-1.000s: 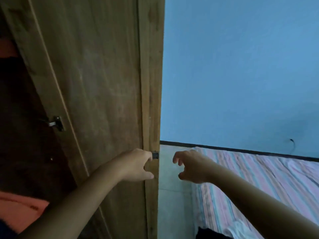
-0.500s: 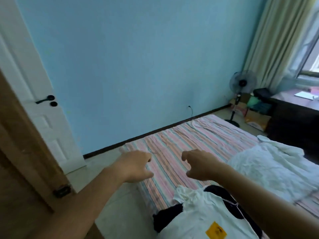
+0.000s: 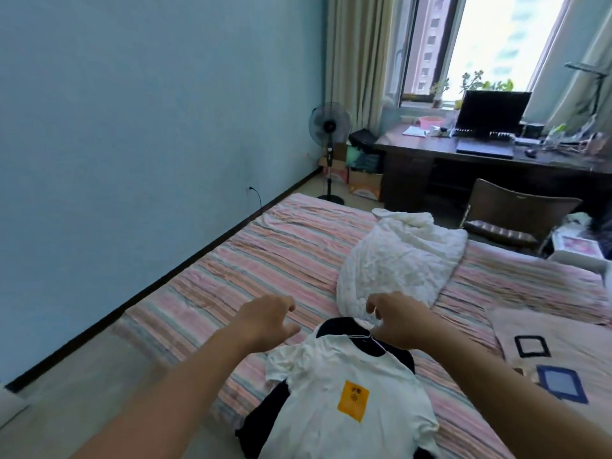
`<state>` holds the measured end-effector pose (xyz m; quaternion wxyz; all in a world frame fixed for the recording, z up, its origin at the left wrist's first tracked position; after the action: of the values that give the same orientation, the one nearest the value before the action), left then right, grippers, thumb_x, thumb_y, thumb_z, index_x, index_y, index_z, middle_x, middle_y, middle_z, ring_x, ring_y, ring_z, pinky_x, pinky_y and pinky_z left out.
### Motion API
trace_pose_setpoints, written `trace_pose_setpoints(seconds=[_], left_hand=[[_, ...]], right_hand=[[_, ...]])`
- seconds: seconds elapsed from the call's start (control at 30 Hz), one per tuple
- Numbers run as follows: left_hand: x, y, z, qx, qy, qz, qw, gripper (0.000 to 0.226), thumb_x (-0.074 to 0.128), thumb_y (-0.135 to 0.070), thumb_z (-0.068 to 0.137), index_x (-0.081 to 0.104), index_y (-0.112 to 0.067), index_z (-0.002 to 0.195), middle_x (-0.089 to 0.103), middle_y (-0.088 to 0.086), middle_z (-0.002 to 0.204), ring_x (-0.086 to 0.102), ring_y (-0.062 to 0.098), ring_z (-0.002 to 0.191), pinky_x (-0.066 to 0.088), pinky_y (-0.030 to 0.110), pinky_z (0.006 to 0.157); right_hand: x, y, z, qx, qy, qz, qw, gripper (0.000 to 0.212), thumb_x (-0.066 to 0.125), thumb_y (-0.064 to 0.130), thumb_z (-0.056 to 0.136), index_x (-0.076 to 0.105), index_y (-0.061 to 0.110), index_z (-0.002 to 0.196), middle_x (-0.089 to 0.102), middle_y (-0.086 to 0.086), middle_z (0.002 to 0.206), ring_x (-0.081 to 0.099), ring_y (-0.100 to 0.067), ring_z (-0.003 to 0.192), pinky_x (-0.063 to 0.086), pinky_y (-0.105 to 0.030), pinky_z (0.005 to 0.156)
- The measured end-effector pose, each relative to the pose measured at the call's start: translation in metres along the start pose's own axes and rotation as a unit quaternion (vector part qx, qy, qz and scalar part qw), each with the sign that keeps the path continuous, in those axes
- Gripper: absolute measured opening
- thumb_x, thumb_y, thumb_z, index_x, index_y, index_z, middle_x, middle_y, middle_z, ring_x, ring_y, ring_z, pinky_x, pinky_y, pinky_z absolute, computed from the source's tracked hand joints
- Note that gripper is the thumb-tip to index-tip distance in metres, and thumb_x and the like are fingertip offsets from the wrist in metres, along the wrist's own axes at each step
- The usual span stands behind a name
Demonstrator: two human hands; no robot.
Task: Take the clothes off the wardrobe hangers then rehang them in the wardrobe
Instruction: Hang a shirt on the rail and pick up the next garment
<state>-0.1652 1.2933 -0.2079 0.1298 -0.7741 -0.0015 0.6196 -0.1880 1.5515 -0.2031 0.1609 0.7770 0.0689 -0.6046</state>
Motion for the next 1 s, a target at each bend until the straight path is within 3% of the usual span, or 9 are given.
trace_pose_setpoints(seconds=[0.1,0.2,0.33,0.43,0.6,0.83,1.0], left_hand=[[0.026,-0.008,0.04,0.008,0.012,0.001,1.0,0.051,0.057,-0.048,0.095,0.051,-0.019,0.136,0.058,0.004,0.135,0.056,0.024,0.118,0.049,0.039,0.093],[0.058,-0.018,0.089,0.008,0.022,0.005,1.0,0.047,0.054,-0.046,0.096,0.053,-0.018,0.134,0.058,0.003,0.133,0.057,0.024,0.117,0.049,0.038,0.092],[0.109,-0.029,0.162,0.005,0.033,0.007,0.999,0.043,0.052,-0.048,0.095,0.055,-0.024,0.131,0.06,-0.001,0.131,0.057,0.022,0.119,0.047,0.036,0.089],[0.152,-0.033,0.223,-0.003,0.049,-0.009,0.999,0.038,0.053,-0.045,0.095,0.058,-0.025,0.127,0.062,-0.003,0.127,0.058,0.02,0.114,0.047,0.034,0.087],[0.23,-0.033,0.319,-0.018,0.083,-0.001,0.996,0.034,0.053,-0.04,0.097,0.06,-0.026,0.127,0.064,-0.003,0.124,0.058,0.02,0.113,0.049,0.034,0.088],[0.344,-0.011,0.404,-0.045,0.115,0.003,0.992,0.033,0.053,-0.037,0.097,0.057,-0.024,0.127,0.063,-0.001,0.122,0.06,0.021,0.108,0.045,0.031,0.079],[0.417,0.015,0.433,-0.082,0.133,-0.021,0.987,0.043,0.053,-0.038,0.098,0.051,-0.024,0.138,0.059,-0.004,0.135,0.056,0.019,0.121,0.044,0.03,0.09]], right_hand=[[0.02,-0.037,0.012,0.034,0.002,0.008,0.999,0.035,0.059,0.039,0.087,0.056,0.025,0.118,0.062,0.0,0.114,0.059,-0.024,0.103,0.05,-0.032,0.077],[0.041,-0.079,0.035,0.062,-0.003,0.014,0.998,0.019,0.057,0.031,0.085,0.058,0.023,0.102,0.064,-0.001,0.1,0.061,-0.024,0.091,0.044,-0.031,0.066],[0.081,-0.135,0.076,0.109,-0.012,0.042,0.993,0.014,0.057,0.023,0.083,0.061,0.021,0.096,0.066,0.0,0.095,0.062,-0.023,0.088,0.048,-0.032,0.067],[0.119,-0.174,0.117,0.13,-0.014,0.051,0.99,0.004,0.055,0.019,0.084,0.056,0.022,0.086,0.062,0.002,0.087,0.06,-0.021,0.079,0.043,-0.031,0.058],[0.193,-0.227,0.185,0.139,0.012,0.065,0.988,0.01,0.05,0.014,0.087,0.045,0.019,0.08,0.052,0.0,0.081,0.051,-0.023,0.075,0.036,-0.032,0.059],[0.311,-0.285,0.253,0.17,0.046,0.094,0.98,0.01,0.053,0.02,0.091,0.043,0.02,0.091,0.06,-0.002,0.097,0.061,-0.029,0.09,0.033,-0.034,0.061],[0.39,-0.314,0.285,0.2,0.078,0.117,0.97,0.009,0.052,0.021,0.093,0.051,0.019,0.102,0.06,-0.003,0.102,0.06,-0.027,0.093,0.035,-0.033,0.064]])
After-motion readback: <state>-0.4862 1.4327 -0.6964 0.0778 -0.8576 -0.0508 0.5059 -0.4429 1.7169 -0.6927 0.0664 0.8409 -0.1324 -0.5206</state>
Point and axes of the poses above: each hand's wrist, its own z-axis towards the middle knuckle, its own x-axis out of the palm, y = z × x, the point moved 1 cm from there along z, towards the middle knuckle
